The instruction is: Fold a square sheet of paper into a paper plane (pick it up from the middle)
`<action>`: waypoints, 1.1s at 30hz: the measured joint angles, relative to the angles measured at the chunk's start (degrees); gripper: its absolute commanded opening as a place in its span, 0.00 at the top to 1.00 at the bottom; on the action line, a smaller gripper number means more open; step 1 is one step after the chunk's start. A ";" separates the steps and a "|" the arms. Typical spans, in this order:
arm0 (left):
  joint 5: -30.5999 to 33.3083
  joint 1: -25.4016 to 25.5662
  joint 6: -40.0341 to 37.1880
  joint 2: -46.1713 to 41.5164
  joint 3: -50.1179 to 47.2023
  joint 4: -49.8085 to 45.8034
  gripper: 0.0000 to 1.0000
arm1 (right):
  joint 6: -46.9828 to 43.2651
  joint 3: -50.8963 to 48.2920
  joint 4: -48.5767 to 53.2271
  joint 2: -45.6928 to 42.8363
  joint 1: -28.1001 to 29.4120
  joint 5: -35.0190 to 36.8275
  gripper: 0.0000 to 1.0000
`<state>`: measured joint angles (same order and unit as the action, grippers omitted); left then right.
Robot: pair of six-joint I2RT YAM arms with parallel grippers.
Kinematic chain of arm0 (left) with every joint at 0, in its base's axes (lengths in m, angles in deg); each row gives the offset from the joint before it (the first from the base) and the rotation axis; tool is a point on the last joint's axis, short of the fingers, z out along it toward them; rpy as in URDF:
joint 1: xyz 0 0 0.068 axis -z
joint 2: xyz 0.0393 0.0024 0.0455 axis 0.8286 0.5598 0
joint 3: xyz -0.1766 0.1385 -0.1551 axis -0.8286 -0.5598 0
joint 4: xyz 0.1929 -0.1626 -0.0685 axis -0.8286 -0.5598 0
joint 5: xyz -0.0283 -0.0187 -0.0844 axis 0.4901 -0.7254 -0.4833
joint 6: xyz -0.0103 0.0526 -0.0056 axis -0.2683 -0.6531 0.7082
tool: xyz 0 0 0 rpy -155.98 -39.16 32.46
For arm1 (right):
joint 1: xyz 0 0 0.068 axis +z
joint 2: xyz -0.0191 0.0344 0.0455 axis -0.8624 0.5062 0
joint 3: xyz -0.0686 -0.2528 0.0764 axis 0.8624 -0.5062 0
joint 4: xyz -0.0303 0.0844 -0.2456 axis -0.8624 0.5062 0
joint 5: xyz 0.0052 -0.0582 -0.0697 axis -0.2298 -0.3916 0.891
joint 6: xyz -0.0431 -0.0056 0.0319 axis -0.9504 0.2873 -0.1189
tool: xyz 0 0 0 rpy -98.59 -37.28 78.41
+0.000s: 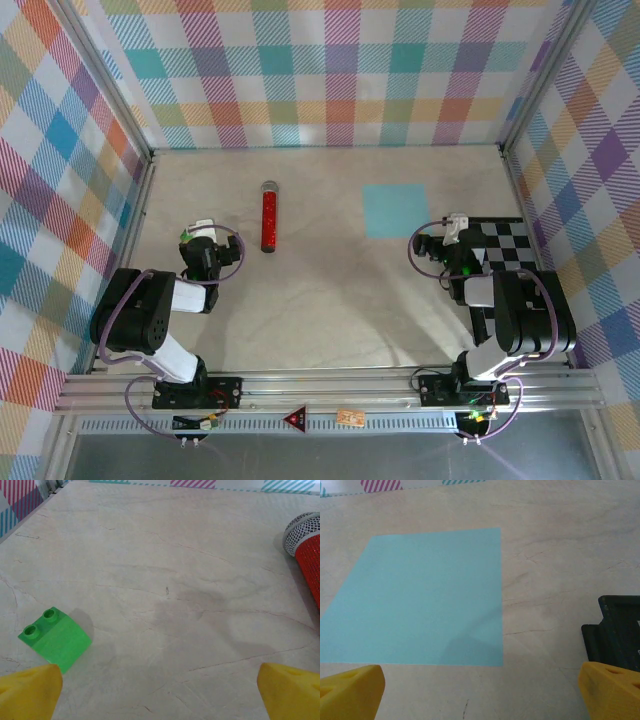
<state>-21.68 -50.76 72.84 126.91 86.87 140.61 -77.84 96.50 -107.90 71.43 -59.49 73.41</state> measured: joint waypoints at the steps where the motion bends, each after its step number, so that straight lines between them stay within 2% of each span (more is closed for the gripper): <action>1: 0.00 0.00 0.00 0.00 0.00 0.00 0.00 | 0.00 0.00 0.00 0.00 0.00 -0.02 0.01; 33: -0.22 0.00 -0.02 0.00 0.09 0.00 0.00 | 0.02 0.92 -0.42 -0.55 -0.09 -0.68 0.01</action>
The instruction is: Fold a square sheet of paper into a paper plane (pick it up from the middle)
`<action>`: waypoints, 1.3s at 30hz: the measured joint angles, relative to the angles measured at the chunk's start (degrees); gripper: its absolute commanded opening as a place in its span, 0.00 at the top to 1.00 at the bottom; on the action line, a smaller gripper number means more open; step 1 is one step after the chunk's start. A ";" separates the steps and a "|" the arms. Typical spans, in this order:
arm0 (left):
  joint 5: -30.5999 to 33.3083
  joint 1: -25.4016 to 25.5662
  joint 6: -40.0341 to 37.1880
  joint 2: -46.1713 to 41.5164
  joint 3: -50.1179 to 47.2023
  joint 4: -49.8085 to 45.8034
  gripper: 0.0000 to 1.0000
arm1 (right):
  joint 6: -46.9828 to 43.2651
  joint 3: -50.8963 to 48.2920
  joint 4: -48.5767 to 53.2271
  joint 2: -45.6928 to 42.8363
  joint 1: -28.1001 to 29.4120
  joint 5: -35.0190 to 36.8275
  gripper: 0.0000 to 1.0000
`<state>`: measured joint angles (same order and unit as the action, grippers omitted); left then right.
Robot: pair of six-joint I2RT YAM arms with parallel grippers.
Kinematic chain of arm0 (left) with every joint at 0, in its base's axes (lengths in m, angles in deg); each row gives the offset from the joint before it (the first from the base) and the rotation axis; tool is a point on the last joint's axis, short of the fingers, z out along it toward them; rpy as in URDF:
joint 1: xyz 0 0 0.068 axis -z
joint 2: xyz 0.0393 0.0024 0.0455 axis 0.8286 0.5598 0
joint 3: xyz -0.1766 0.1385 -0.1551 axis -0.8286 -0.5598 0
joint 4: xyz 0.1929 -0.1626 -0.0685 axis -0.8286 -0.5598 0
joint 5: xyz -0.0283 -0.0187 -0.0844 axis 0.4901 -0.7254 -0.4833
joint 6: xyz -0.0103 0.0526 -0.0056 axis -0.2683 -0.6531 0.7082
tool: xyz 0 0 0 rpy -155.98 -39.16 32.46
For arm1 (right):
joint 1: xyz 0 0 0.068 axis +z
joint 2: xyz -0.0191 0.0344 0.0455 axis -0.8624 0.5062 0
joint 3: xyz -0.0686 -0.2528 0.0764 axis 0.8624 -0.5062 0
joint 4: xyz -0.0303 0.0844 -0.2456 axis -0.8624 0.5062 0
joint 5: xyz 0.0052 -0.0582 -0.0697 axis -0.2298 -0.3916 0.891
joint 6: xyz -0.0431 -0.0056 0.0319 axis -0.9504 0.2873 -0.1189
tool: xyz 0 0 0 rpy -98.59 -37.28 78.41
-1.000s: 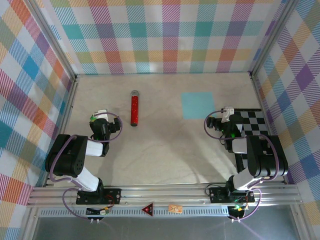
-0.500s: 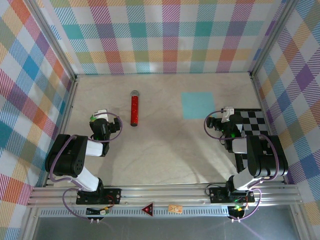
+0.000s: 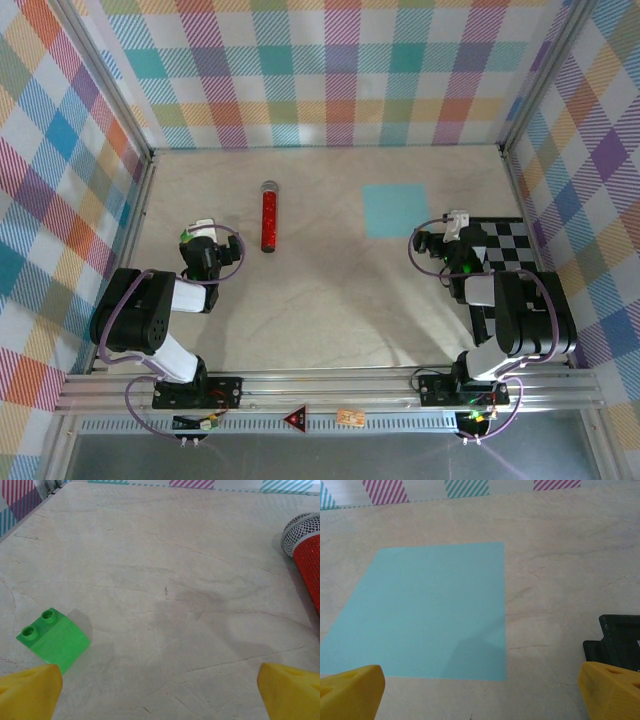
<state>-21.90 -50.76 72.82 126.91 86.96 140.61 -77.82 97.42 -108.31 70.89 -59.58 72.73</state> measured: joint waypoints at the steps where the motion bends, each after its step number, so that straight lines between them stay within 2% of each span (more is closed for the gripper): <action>1: 0.00 0.00 0.00 0.00 0.00 0.00 0.00 | 0.00 0.00 -0.02 0.00 0.00 -0.02 0.01; 29: -1.68 0.00 -0.52 0.00 0.02 0.39 0.00 | 0.02 -0.15 -0.39 0.00 0.00 -0.07 0.01; 36: -0.37 0.00 -0.39 -0.26 -7.89 11.08 0.00 | 0.00 -2.43 -1.64 -1.09 0.02 -0.04 0.01; 39: 1.05 0.00 -0.11 -4.59 -9.79 9.94 0.00 | 0.44 -0.83 6.08 -5.73 0.02 0.33 0.01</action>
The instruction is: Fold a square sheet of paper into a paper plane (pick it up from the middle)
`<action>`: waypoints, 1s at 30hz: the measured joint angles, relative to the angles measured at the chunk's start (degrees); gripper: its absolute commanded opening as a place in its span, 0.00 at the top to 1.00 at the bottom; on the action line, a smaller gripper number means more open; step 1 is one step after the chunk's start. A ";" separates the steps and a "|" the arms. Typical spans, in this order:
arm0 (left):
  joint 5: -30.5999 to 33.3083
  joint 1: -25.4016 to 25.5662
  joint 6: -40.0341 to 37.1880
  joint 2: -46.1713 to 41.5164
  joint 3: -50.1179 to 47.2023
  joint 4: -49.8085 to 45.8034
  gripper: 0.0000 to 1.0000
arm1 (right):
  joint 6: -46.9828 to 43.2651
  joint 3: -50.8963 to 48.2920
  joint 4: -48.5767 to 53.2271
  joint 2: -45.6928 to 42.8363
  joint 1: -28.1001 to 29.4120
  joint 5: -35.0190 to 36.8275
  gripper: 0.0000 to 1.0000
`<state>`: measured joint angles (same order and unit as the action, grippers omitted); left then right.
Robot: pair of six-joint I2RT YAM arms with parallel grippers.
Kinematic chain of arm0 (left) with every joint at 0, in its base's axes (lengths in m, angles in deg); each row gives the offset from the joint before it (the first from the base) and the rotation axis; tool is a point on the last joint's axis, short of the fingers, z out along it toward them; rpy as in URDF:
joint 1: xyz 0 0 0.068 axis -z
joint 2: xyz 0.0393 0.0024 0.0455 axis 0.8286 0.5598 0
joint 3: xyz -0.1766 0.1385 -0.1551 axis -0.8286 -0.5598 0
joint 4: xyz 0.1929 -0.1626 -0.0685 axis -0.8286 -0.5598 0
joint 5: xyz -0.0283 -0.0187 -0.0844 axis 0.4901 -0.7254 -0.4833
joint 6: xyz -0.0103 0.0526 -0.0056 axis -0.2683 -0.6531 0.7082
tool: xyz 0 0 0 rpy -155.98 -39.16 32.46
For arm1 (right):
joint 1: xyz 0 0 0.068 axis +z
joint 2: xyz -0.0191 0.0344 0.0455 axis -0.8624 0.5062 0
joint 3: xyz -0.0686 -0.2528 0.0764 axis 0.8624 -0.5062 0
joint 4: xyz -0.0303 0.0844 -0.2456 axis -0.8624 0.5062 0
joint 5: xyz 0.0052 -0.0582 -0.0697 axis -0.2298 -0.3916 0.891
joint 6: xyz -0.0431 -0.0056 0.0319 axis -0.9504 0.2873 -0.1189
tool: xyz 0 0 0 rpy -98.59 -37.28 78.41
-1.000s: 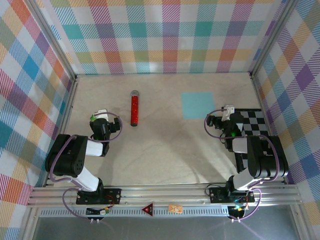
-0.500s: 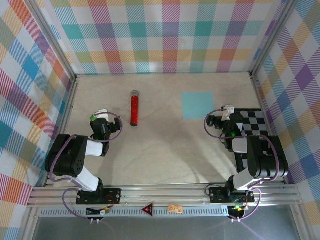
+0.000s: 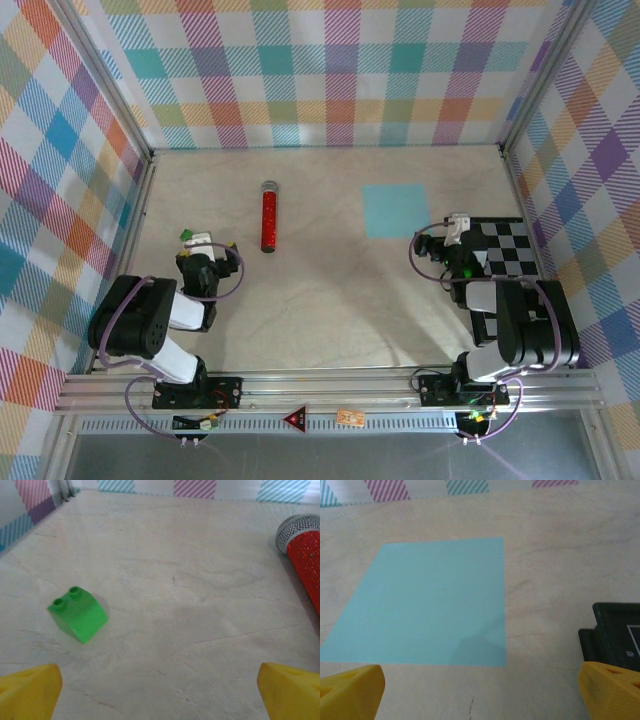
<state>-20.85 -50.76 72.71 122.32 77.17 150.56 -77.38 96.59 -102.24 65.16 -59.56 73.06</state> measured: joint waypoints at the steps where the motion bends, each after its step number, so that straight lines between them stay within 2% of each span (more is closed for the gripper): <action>1: 0.70 0.00 0.55 -3.50 0.02 -2.38 0.00 | 0.66 1.88 4.20 -1.81 0.00 0.04 0.01; 5: 3.06 0.00 4.17 -19.34 5.75 -19.15 0.00 | 7.69 13.42 20.44 -5.75 -0.02 -1.31 0.01; 7: 2.95 -0.02 6.69 -24.50 12.04 -29.64 0.00 | 11.67 19.34 26.84 -5.99 -0.04 -6.14 0.01; 11: 0.24 -0.02 14.80 -28.04 22.12 -45.77 0.00 | 19.78 24.68 30.86 -2.73 0.00 -17.90 0.01; 14: -7.37 -0.07 20.44 -28.37 25.03 -54.95 0.00 | 24.98 29.29 33.59 6.10 0.39 -23.85 0.02; 21: -22.97 -0.13 29.24 -29.40 20.26 -61.83 0.00 | 30.47 40.33 42.69 23.32 0.76 -27.21 0.05; 27: -31.36 -0.13 32.85 -27.78 20.26 -63.84 0.00 | 31.06 52.24 49.44 30.88 1.14 -27.19 0.04; 30: -34.58 -0.13 34.38 -27.19 20.26 -64.26 0.00 | 31.17 56.08 53.22 32.79 1.64 -24.87 0.04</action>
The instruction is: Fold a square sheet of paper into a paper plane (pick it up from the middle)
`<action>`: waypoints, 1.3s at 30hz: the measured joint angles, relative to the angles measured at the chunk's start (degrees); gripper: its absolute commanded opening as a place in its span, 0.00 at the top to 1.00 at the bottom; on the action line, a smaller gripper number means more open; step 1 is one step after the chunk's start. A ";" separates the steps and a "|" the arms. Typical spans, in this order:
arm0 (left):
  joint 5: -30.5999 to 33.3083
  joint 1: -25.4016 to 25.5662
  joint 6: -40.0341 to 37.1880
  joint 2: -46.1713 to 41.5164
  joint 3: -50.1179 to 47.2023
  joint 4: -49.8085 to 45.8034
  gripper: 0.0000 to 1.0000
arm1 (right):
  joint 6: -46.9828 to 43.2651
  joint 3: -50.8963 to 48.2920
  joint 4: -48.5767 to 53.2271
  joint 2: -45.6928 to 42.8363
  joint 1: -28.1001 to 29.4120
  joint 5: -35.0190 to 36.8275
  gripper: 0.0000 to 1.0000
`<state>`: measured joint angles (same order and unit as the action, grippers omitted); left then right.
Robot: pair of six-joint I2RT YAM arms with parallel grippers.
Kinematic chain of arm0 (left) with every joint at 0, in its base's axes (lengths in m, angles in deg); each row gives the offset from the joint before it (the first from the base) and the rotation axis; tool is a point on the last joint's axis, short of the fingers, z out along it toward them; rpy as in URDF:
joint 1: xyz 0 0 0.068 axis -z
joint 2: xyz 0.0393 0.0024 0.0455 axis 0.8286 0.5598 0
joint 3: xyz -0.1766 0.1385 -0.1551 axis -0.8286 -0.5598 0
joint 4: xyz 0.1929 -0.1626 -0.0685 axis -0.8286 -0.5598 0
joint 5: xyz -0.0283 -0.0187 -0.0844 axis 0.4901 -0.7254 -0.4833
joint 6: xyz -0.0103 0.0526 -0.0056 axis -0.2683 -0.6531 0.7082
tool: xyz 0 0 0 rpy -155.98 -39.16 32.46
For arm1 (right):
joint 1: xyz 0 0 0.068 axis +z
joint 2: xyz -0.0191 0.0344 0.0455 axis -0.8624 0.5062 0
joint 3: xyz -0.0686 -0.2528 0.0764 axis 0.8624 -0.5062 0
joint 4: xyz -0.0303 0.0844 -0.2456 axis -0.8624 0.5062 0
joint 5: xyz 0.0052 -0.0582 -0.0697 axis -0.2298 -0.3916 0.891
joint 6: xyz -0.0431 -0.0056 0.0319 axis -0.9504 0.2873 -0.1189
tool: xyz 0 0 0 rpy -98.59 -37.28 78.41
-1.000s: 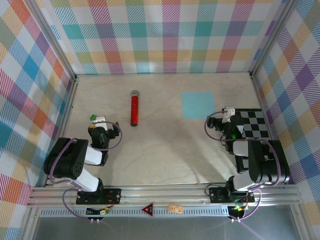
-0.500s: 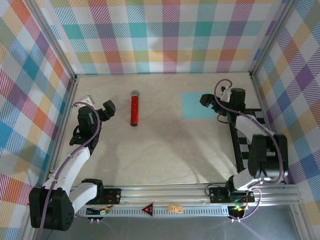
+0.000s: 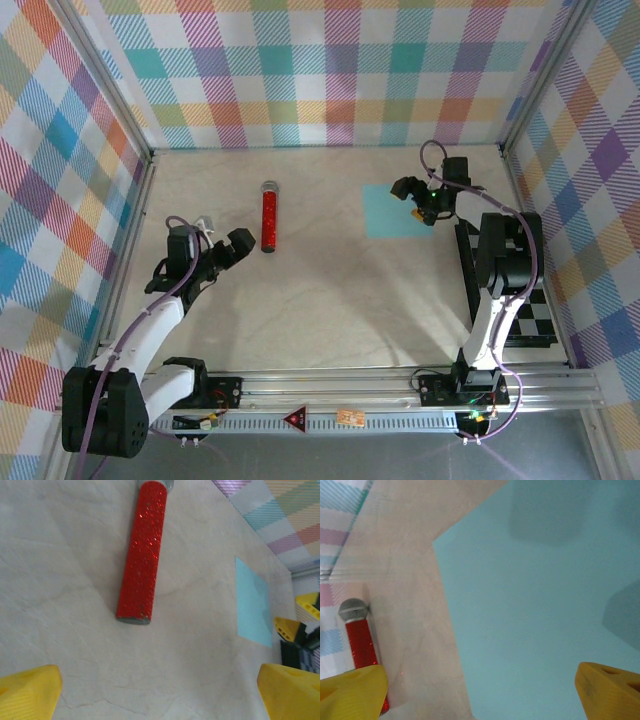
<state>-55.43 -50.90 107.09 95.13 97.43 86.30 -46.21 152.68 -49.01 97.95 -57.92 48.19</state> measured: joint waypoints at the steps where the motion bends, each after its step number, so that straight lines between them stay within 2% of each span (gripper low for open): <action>1: -0.94 0.00 0.33 0.00 0.00 -0.04 0.00 | 0.00 1.29 1.18 0.85 0.22 0.57 0.04; 5: -3.37 0.00 1.44 -0.90 0.00 -2.05 0.00 | 0.02 3.63 4.39 3.67 1.49 2.95 0.03; 11: -5.18 0.00 1.44 -6.40 0.02 -7.50 0.00 | 0.31 2.82 7.43 3.45 4.00 6.69 0.03; 18: -5.18 0.02 0.90 -10.14 1.03 -14.14 0.00 | 4.31 -11.65 3.91 -6.51 7.58 7.74 0.02; 23: -5.46 0.09 0.33 -10.80 1.05 -16.39 0.00 | 10.69 -25.31 -2.62 -16.00 16.11 9.14 0.01; 30: -7.19 0.24 -0.13 -10.38 0.55 -16.28 0.00 | 24.37 -41.11 -14.62 -27.69 28.72 11.56 0.01; 35: -8.66 0.85 -0.33 -8.15 0.55 -16.26 0.00 | 31.67 -44.48 -12.07 -33.57 35.82 14.62 0.01; 39: -9.11 1.42 -0.33 -7.78 0.59 -16.33 0.00 | 32.70 -43.17 -6.67 -36.85 37.16 17.57 0.00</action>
<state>-64.54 -49.47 106.76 87.35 98.02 69.97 -13.52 109.51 -55.68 61.10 -20.76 65.76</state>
